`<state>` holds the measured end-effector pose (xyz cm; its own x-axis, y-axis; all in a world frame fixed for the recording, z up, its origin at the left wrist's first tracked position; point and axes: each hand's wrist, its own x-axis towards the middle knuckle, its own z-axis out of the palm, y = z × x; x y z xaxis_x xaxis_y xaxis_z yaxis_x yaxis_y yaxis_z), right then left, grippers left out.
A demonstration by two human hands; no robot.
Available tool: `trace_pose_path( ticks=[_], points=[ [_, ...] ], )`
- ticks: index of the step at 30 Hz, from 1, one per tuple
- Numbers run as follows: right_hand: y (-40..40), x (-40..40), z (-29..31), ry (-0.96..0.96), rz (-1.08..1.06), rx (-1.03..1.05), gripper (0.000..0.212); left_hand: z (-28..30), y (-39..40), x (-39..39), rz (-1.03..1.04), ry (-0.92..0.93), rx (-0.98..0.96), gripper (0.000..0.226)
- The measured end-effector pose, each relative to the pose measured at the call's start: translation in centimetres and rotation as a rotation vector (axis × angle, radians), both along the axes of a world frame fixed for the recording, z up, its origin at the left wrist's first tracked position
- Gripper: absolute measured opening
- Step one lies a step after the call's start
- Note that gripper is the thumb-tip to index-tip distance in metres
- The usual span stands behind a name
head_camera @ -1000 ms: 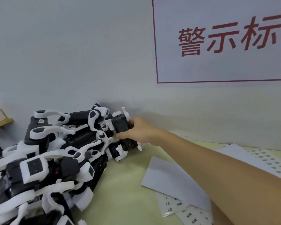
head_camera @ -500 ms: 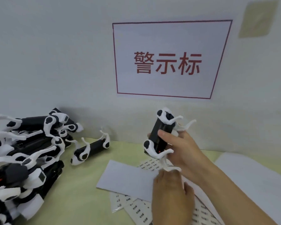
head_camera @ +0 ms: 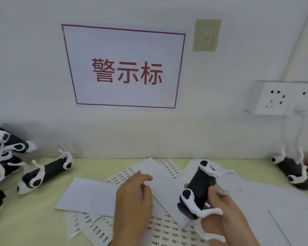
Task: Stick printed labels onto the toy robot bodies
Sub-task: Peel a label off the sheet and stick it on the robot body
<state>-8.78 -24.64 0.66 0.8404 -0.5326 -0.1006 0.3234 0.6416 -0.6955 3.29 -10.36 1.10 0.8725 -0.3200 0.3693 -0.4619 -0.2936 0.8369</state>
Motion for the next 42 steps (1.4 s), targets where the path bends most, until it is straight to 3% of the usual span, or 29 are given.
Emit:
trace_pose_path(
  ticks=[2, 4, 7, 11, 14, 17, 21, 26, 28, 32, 35, 38, 42],
  points=[
    [0.0, -0.3, 0.4, -0.027, 0.029, 0.021, 0.041, 0.4, -0.1, -0.2, -0.022, 0.082, -0.207, 0.047],
    [0.1, -0.4, 0.6, -0.06, 0.055, -0.015, 0.048, 0.7, -0.6, -0.6, -0.137, 0.201, -0.383, 0.043],
    [0.1, -0.5, 0.6, -0.021, 0.005, -0.153, 0.051, 1.3, -1.3, -1.1, -0.409, 0.439, -0.506, 0.01],
    [-0.1, -0.5, 0.6, 0.149, -0.104, -0.535, 0.07, 0.8, -1.7, -1.6, -0.583, 0.532, -0.28, 0.054],
    [-0.2, -0.5, 0.1, 0.18, -0.098, -0.653, 0.054, 0.3, -2.1, -2.1, -0.652, 0.536, -0.202, 0.059],
    [-0.3, -0.5, -0.4, 0.124, 0.015, -0.624, 0.049, 0.2, -2.3, -2.1, -0.621, 0.563, -0.273, 0.055],
    [-0.4, -0.2, -1.0, 0.106, -0.011, -0.561, 0.045, -0.3, -2.9, -1.6, -0.448, 0.719, -0.626, 0.069],
    [-0.3, -0.2, -1.6, 0.162, 0.106, -0.617, 0.079, -0.1, -3.4, -2.2, -0.385, 0.836, -0.919, 0.084],
    [-0.3, -0.1, -1.4, 0.172, 0.122, -0.623, 0.077, 0.2, -3.4, -2.4, -0.367, 0.846, -0.968, 0.073],
    [-0.2, -0.2, -0.8, 0.103, 0.059, -0.525, 0.063, 0.0, -3.3, -2.5, -0.377, 0.837, -0.966, 0.067],
    [-0.3, -0.4, -0.2, 0.05, -0.071, -0.424, 0.034, 0.2, -3.1, -2.7, -0.374, 0.776, -0.889, 0.072],
    [-1.1, -0.9, -0.1, 0.048, -0.224, -0.359, 0.033, 0.5, -2.1, -2.1, -0.369, 0.701, -0.786, 0.074],
    [-1.9, -1.3, 0.1, 0.071, -0.314, -0.452, 0.031, 0.7, -0.8, -1.4, -0.466, 0.62, -0.559, 0.07]
  ],
)
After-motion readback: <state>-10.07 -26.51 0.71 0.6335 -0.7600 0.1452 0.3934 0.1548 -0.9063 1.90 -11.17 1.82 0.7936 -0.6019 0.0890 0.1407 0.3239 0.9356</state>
